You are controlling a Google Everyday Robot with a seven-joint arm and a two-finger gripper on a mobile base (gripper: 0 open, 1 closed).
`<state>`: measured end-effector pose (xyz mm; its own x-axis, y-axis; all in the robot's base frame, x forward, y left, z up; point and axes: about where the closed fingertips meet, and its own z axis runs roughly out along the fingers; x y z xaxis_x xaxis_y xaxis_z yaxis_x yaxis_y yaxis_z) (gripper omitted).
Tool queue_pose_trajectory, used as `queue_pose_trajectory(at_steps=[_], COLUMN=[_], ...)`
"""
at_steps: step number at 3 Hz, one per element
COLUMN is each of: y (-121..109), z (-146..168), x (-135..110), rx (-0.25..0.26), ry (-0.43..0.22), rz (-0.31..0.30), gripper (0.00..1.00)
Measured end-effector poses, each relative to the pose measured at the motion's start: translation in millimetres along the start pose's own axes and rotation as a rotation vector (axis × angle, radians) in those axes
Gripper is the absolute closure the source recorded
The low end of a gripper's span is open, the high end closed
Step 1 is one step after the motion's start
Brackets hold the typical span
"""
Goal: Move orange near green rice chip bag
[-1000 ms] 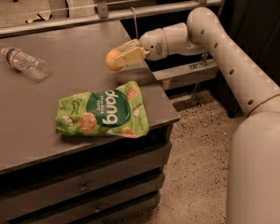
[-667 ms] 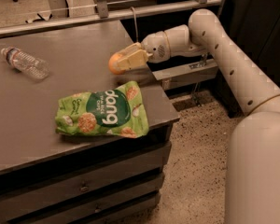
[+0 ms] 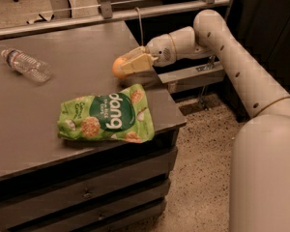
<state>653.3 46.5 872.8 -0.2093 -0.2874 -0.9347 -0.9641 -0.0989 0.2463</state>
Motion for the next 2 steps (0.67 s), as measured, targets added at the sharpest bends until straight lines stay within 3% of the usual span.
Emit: queue_pose_trajectory(at_steps=[1, 2], y=[3.1, 6.6], z=[1.4, 1.3], x=[1.1, 3.4], rx=[-0.014, -0.020], ry=[0.008, 0.013], rz=[0.004, 0.011], gripper=[0.14, 0.00])
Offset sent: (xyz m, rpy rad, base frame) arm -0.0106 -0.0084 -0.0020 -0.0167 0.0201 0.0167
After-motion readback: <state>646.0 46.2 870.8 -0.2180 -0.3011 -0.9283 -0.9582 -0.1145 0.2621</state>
